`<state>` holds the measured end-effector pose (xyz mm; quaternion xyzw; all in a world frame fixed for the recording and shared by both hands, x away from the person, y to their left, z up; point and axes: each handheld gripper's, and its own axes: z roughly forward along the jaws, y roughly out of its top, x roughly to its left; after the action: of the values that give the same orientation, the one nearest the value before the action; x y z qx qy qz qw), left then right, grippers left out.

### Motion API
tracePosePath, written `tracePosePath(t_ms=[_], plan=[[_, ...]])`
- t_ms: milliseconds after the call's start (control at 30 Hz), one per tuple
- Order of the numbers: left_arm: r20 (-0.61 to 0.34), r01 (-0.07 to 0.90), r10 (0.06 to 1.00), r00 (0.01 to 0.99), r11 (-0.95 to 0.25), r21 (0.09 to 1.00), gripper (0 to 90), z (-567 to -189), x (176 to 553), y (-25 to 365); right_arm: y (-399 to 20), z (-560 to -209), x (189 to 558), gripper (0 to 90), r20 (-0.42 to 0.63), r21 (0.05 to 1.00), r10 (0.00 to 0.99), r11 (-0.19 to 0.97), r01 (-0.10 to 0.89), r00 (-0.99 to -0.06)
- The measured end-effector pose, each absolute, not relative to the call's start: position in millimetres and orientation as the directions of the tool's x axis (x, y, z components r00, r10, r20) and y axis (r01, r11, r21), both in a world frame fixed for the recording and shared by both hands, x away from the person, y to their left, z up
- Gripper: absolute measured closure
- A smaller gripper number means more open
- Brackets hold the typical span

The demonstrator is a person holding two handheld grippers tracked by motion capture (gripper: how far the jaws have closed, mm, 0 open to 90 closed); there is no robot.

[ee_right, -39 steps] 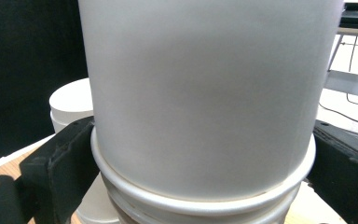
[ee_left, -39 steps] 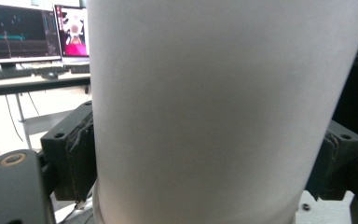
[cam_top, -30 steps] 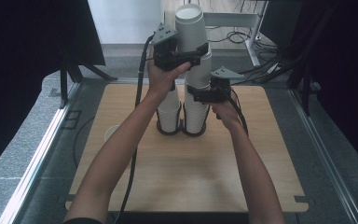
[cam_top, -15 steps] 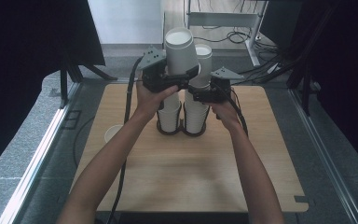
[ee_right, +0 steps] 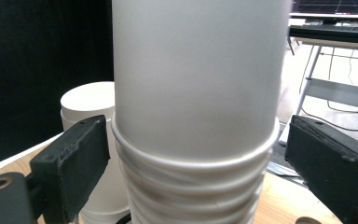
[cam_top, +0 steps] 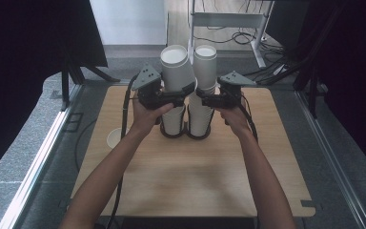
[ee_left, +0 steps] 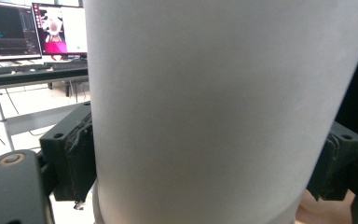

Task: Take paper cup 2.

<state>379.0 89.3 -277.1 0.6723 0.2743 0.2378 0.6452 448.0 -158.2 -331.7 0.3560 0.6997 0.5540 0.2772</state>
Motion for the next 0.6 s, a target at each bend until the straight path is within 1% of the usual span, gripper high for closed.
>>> tracePosePath(t_ms=[400,600], plan=[[-0.019,0.073,0.684,0.730,-0.050,0.996,13.7,-299,362,100,-168,-342,423,9.9,-0.015,0.977,0.799,0.140,0.161,-0.601],[-0.041,0.098,0.676,0.736,-0.046,0.994,13.6,-315,353,102,-168,-352,407,10.5,-0.034,0.977,0.783,0.158,0.146,-0.622]])
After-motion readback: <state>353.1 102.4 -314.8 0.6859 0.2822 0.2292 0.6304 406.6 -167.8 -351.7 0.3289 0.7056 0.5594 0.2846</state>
